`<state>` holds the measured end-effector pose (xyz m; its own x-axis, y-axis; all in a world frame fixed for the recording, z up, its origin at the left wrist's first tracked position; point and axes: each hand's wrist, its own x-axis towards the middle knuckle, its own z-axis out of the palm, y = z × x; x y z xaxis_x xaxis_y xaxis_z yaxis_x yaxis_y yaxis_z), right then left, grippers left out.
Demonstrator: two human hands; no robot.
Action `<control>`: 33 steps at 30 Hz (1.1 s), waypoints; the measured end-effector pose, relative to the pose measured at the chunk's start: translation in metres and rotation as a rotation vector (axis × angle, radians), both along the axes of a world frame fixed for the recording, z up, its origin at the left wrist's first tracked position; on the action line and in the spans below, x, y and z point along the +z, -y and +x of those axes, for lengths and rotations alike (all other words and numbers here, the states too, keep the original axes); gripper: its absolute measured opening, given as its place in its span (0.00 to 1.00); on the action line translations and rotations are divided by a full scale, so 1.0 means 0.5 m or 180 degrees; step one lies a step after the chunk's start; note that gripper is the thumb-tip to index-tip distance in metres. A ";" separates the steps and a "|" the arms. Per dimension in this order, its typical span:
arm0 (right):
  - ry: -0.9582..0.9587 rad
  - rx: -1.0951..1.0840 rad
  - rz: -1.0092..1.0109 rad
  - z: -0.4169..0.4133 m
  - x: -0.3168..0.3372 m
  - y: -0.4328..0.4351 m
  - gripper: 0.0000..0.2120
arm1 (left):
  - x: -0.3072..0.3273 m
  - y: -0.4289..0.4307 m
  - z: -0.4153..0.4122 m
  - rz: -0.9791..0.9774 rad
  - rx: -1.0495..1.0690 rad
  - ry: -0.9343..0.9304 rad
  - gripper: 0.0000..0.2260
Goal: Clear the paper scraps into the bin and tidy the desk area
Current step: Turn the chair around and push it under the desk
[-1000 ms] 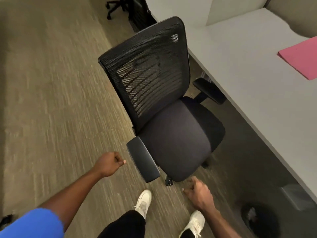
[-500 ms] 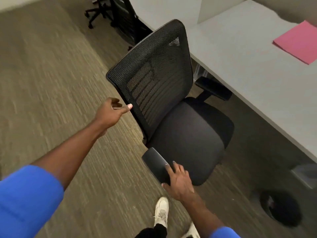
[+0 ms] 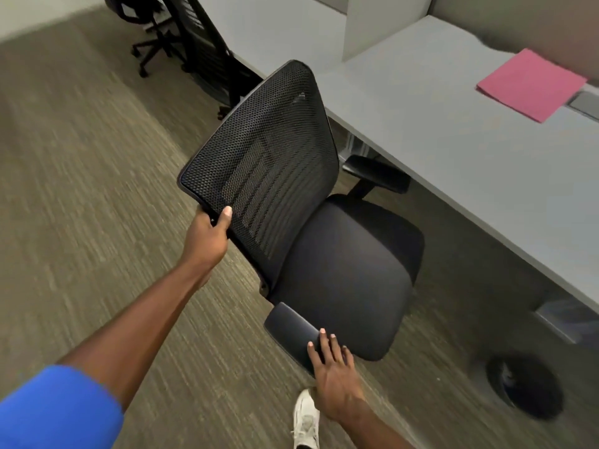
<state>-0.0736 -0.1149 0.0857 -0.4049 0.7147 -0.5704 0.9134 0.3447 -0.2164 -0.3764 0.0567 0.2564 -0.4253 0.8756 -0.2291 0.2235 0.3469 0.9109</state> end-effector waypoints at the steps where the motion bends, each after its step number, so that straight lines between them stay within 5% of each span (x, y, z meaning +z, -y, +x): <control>1: -0.0027 -0.0027 -0.0002 0.010 -0.003 0.001 0.41 | -0.001 0.010 0.004 0.0006 0.0022 -0.0068 0.27; 16: -0.0132 -0.0469 -0.0060 0.173 0.037 0.038 0.38 | 0.027 0.257 0.156 0.0008 0.0171 -0.0132 0.16; 23: -0.0894 -0.0682 0.0227 0.143 0.152 0.060 0.38 | 0.057 0.387 0.201 -0.0028 -0.0220 -0.0265 0.12; 28: -0.1706 -0.0733 0.0902 0.075 0.277 0.078 0.40 | 0.070 0.449 0.190 -0.0211 -0.0330 -0.0924 0.09; 33: -0.2148 -0.0992 0.1561 0.024 0.389 0.105 0.44 | 0.088 0.466 0.144 -0.0012 -0.0131 -0.0917 0.08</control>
<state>-0.0616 -0.1673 0.2801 -0.2903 0.9496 0.1183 0.7126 0.2971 -0.6356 -0.3045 -0.1764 0.3005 -0.4375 0.8928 -0.1073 0.4867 0.3354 0.8066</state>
